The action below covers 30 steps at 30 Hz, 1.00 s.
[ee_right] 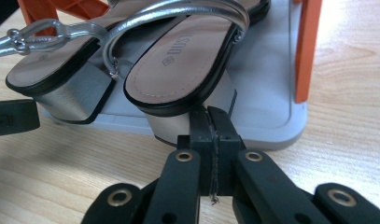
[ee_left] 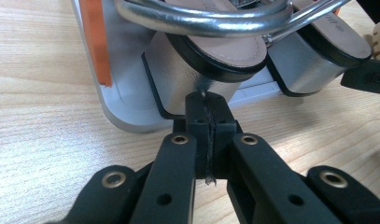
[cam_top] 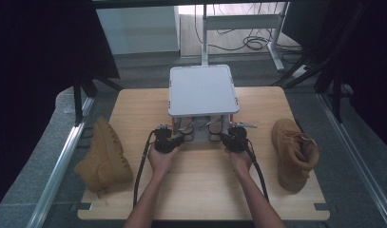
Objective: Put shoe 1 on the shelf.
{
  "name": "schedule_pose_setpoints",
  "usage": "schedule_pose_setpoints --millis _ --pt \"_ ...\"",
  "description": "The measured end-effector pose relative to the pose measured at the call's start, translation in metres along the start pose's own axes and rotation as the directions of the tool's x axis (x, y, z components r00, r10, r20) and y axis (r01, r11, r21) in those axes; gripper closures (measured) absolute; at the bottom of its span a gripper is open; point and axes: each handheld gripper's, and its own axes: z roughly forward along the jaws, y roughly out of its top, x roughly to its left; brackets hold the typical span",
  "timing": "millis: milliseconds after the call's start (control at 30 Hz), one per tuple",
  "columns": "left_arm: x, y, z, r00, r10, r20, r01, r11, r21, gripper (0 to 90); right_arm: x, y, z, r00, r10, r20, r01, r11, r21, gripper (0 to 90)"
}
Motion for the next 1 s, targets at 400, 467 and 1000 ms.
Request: schedule_pose_setpoints --millis 400,467,1000 --pt "-0.013 0.002 0.01 0.9993 0.003 0.038 -0.004 1.0 0.009 89.3 0.012 0.002 0.008 0.9997 -0.017 -0.02 0.018 1.0 0.005 89.3" --pt "-0.018 0.003 0.013 0.999 0.01 0.043 -0.011 0.9999 0.011 89.3 0.013 0.002 0.009 0.9995 -0.019 -0.024 0.019 1.0 0.002 89.2" --pt "0.003 0.006 -0.003 0.9999 -0.01 -0.003 0.009 0.9995 -0.029 89.3 0.01 0.002 0.011 0.9997 -0.01 -0.024 0.01 1.0 0.004 89.1"
